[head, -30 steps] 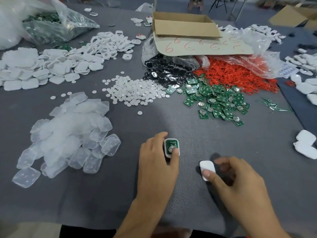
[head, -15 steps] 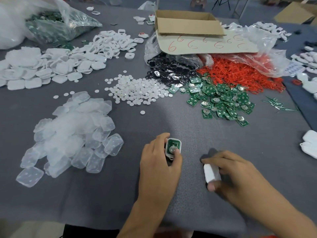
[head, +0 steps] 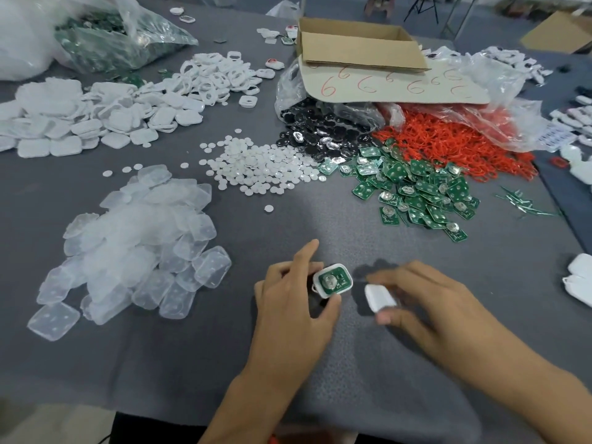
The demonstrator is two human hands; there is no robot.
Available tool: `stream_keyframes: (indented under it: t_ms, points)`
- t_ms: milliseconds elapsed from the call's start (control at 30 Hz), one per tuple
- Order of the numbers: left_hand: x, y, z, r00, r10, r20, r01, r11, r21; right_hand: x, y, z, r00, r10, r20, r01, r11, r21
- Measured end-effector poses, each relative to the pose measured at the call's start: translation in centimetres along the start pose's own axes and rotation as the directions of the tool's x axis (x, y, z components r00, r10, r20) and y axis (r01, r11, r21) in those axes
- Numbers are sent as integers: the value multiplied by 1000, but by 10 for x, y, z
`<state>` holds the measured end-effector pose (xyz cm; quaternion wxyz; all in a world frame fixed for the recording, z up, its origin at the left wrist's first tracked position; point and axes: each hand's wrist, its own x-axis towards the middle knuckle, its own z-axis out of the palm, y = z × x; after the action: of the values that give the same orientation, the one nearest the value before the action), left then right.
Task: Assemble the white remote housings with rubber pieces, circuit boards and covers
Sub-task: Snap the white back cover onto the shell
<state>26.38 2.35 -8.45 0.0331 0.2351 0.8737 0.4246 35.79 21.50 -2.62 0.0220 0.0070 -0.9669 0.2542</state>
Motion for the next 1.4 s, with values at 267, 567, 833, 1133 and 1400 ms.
stream_keyframes:
  t_ms: [267, 567, 833, 1133, 1400]
  points:
    - [7, -18, -21, 992, 51, 119, -42, 996, -73, 54, -16, 18, 997, -60, 44, 60, 998, 5]
    - [8, -20, -20, 992, 26, 122, -12, 993, -118, 62, -9, 24, 991, -113, 68, 111, 993, 27]
    - [11, -19, -23, 991, -9, 137, 24, 994, -109, 78, -4, 25, 992, -19, 126, 5, 994, 112]
    - [24, -6, -20, 987, -81, 141, 93, 993, -77, 65, 2, 34, 991, -69, 113, 58, 994, 94]
    - [8, 9, -12, 995, 17, 102, -18, 1000, 12, 40, -10, 46, 972, 188, -140, -102, 877, 470]
